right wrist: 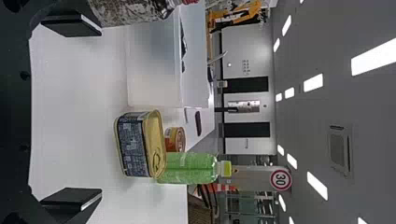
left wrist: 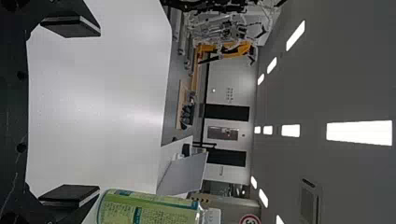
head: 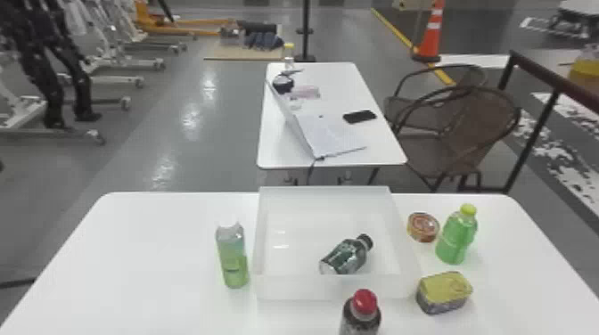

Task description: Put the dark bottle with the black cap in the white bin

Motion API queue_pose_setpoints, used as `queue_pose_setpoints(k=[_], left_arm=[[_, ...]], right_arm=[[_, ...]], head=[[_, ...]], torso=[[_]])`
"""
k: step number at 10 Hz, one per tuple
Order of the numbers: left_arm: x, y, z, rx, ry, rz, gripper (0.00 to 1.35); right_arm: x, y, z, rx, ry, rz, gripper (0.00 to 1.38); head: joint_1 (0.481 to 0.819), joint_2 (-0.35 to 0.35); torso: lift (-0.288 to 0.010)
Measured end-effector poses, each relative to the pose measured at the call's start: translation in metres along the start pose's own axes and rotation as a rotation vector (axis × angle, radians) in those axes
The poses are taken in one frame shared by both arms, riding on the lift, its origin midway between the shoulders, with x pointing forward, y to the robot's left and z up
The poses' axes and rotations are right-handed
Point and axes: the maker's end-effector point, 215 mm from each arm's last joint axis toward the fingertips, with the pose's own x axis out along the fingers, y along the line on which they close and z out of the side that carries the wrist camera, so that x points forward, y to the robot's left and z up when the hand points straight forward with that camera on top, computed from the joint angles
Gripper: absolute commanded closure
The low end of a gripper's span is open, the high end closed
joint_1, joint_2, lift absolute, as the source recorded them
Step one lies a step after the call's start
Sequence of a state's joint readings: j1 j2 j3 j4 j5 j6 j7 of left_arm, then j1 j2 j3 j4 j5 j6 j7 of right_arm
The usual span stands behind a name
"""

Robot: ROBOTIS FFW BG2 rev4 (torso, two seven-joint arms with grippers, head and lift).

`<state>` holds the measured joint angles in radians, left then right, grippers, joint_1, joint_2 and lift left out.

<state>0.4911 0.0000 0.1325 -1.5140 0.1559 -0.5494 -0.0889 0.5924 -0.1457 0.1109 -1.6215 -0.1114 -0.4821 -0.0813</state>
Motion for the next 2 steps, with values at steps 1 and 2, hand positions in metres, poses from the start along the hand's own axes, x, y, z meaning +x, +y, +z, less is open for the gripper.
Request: queue_pose_setpoints(k=[1, 2], left_arm=[[0.0003, 0.0002, 0.0006, -0.001, -0.002, 0.001, 0.12], [0.0004, 0.0000, 0.0005, -0.003, -0.002, 0.000, 0.12]], right_arm=[[-0.0003, -0.0001, -0.0002, -0.001, 0.001, 0.000, 0.08], [-0.0002, 0.0000, -0.0003, -0.001, 0.002, 0.000, 0.08]], head=[[0.549, 0.000], [0.549, 0.000]], torso=[[-0.100], [-0.100]])
